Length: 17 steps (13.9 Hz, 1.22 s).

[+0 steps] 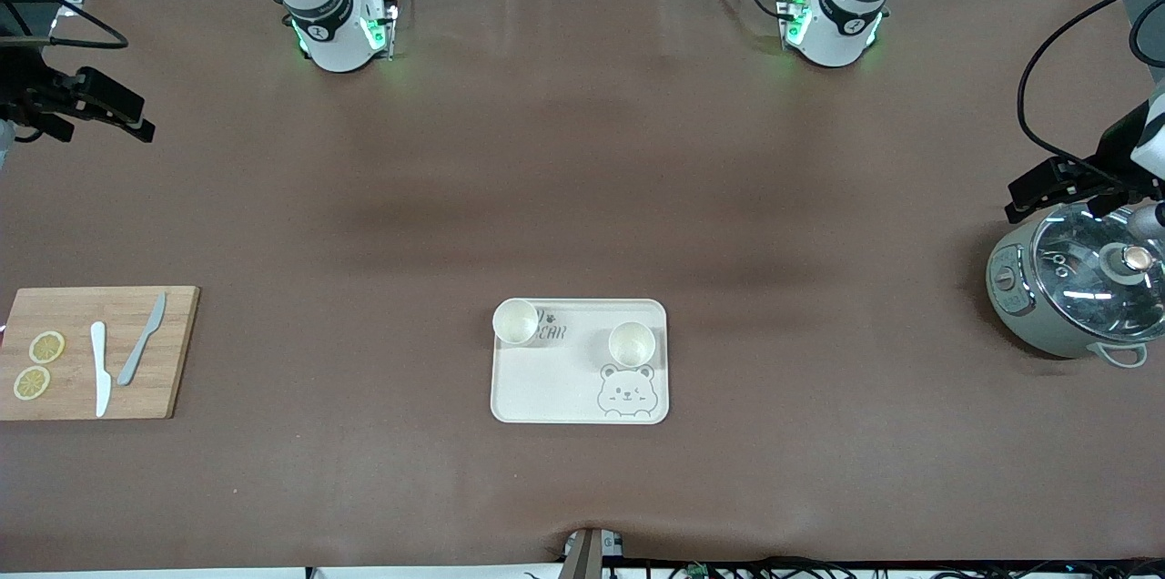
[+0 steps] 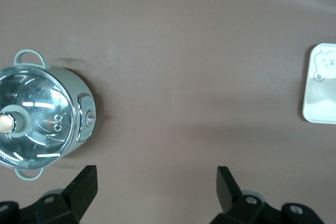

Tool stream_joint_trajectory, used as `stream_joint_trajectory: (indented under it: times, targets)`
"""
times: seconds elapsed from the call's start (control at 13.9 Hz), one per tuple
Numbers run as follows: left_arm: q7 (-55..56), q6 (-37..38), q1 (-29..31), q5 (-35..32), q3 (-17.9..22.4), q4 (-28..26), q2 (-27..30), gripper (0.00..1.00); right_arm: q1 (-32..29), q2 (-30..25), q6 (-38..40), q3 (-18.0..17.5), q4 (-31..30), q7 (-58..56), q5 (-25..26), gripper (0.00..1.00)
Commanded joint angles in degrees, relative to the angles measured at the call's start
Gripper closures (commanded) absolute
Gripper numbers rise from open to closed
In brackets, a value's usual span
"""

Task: Place white IKEA cup upright on tray with both arms

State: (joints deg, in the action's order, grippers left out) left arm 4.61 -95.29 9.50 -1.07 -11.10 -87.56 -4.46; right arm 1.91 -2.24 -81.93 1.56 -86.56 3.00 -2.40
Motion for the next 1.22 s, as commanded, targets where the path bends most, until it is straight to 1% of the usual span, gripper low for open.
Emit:
stream_joint_trajectory:
  times: [0.0, 0.86, 1.15]
  targets:
    - [-0.13, 2.47, 0.34, -0.60, 0.03, 0.11, 1.29, 0.00, 0.29, 0.66, 1.42, 0.38, 1.66, -0.45, 0.73, 0.00]
    - [0.57, 2.92, -0.62, -0.68, -1.82, 0.02, 0.42, 0.00, -1.55, 0.83, 3.53, -0.06, 1.75, -0.37, 0.03, 0.00]
    - [0.57, 2.83, -0.19, -0.25, -2.43, -1.73, 2.69, 0.00, -0.85, 1.01, 3.44, 0.11, 1.83, -0.37, 0.03, 0.00]
